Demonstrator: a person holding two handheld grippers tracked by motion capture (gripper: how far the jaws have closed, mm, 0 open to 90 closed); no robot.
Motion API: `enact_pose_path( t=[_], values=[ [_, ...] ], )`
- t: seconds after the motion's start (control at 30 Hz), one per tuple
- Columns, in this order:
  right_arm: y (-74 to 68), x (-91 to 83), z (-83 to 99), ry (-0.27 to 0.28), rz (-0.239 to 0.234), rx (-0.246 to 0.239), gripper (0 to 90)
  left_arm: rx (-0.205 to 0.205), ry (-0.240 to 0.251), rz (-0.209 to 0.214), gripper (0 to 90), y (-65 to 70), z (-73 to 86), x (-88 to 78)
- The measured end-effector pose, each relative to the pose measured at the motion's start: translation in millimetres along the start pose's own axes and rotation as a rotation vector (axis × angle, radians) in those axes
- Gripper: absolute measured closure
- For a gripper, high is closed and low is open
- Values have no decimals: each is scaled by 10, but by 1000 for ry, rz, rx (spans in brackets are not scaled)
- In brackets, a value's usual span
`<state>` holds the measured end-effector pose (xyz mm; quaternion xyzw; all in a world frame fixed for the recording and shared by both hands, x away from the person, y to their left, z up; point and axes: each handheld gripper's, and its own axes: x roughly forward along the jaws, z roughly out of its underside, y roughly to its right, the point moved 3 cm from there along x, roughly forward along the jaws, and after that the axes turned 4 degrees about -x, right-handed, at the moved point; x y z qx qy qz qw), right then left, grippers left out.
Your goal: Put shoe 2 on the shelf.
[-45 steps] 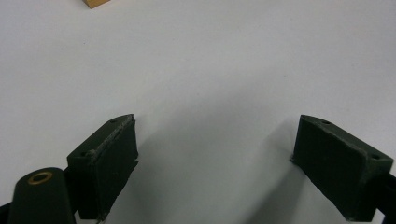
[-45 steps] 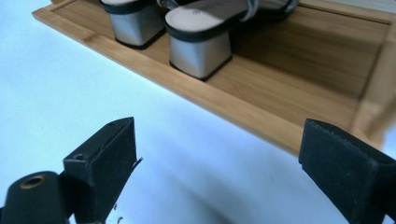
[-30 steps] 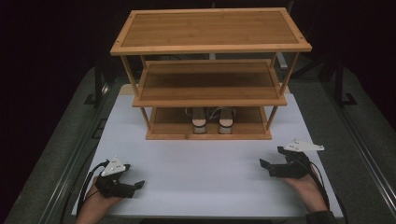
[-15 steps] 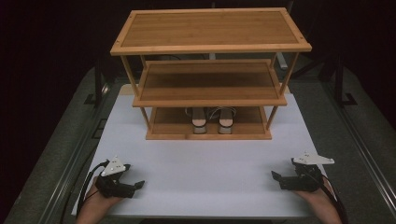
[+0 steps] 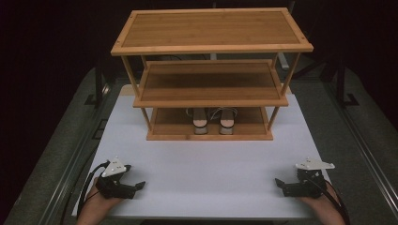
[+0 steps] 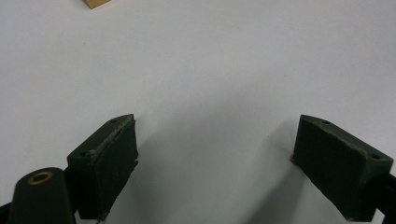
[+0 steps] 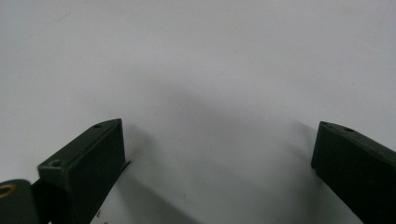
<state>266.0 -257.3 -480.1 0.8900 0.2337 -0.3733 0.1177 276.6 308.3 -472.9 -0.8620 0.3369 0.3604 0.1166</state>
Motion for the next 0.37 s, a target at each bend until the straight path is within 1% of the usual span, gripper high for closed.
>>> enact_pose_path(
  t=[0.37],
  values=[
    [0,3,5,1,0,-2,22,-1,0,0,127,0,0,0]
  ],
)
